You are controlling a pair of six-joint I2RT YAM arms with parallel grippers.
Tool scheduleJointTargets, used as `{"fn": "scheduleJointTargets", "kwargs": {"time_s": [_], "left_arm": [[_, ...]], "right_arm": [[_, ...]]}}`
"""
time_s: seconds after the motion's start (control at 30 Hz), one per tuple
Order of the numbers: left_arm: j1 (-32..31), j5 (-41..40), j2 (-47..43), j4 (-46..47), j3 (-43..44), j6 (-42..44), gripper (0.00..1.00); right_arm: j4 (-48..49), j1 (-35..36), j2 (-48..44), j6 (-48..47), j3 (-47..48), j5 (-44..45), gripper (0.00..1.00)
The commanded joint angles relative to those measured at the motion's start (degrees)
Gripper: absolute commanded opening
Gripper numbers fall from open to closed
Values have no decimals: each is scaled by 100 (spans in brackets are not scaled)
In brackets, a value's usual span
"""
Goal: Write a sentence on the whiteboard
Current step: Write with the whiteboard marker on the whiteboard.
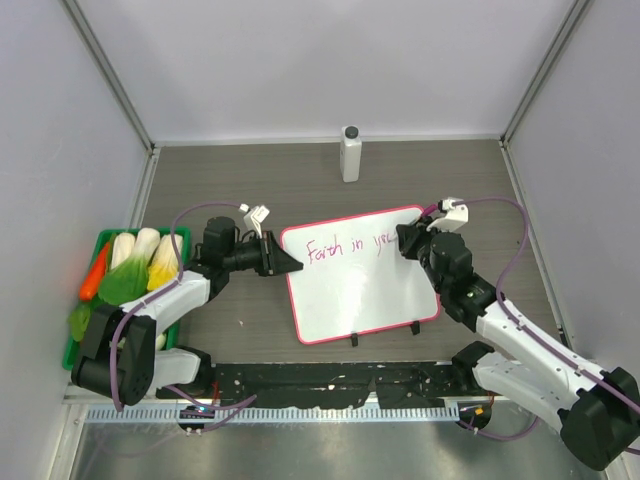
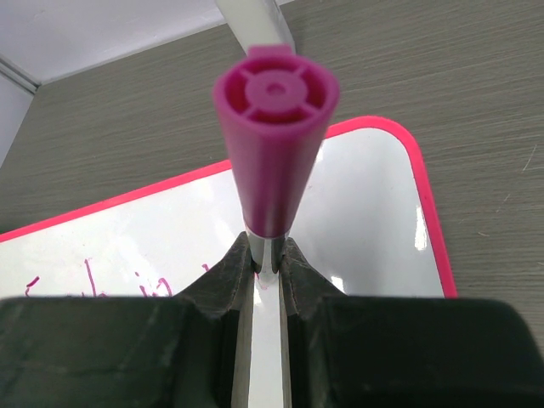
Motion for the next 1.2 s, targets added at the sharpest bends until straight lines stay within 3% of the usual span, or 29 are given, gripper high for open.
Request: {"fn": "scheduleJointTargets", "kwargs": {"time_s": [0.0, 1.17], "left_arm": [[214, -1680, 132, -203, -156, 1040, 0], [214, -1680, 132, -203, -156, 1040, 0]], "right_arm": [[-61, -20, 200, -88, 333, 376, 1], [-211, -20, -169, -44, 323, 51, 1]]}}
